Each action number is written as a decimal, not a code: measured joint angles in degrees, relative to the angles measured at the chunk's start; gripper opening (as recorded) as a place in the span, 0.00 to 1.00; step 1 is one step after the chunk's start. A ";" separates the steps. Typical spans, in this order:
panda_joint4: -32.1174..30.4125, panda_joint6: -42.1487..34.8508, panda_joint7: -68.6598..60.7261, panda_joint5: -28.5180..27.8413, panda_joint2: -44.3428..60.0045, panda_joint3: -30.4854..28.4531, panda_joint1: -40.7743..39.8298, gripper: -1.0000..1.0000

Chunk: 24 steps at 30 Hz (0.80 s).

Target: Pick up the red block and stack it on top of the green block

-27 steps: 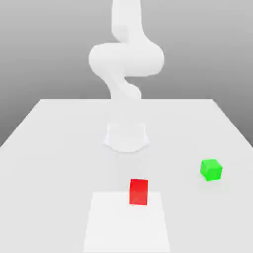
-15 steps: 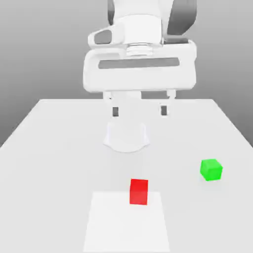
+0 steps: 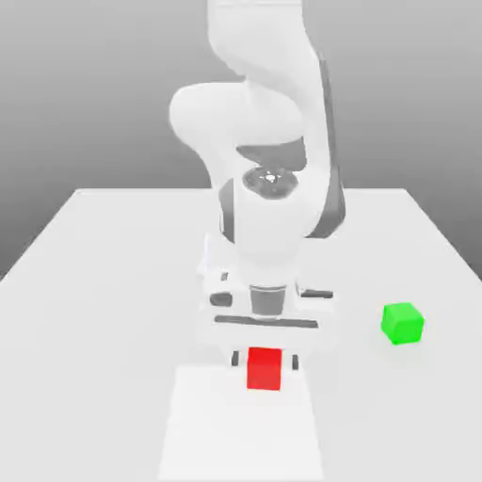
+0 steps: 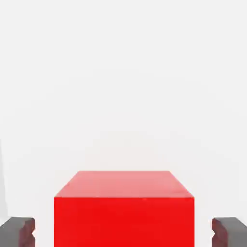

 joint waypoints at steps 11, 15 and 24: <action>-1.80 -10.86 -2.57 3.61 -12.65 1.14 -0.11 0.00; -1.64 -15.51 -5.76 6.16 -17.24 4.75 6.21 0.00; 0.57 -22.32 -15.70 12.88 -22.15 17.93 28.94 0.00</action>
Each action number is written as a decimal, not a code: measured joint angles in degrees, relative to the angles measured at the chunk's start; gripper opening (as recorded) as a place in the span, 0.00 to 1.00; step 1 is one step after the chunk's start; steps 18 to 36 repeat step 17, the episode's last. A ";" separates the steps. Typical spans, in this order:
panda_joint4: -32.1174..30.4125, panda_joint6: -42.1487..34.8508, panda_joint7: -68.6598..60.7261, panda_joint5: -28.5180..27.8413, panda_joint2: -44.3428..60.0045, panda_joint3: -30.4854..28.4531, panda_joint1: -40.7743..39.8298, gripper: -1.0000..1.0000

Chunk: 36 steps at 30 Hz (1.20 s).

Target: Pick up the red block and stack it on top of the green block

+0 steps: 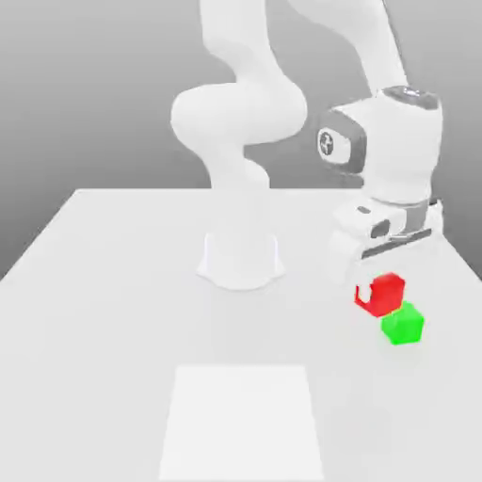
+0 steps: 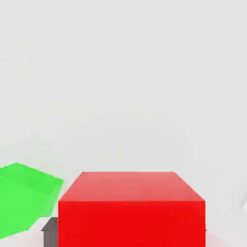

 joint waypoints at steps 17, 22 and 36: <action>1.00 12.52 13.84 -20.59 15.22 4.57 -5.95 0.00; 1.00 12.52 13.84 -20.59 15.22 4.57 -5.95 0.00; 1.00 12.52 13.84 -20.59 15.22 4.57 -5.95 0.00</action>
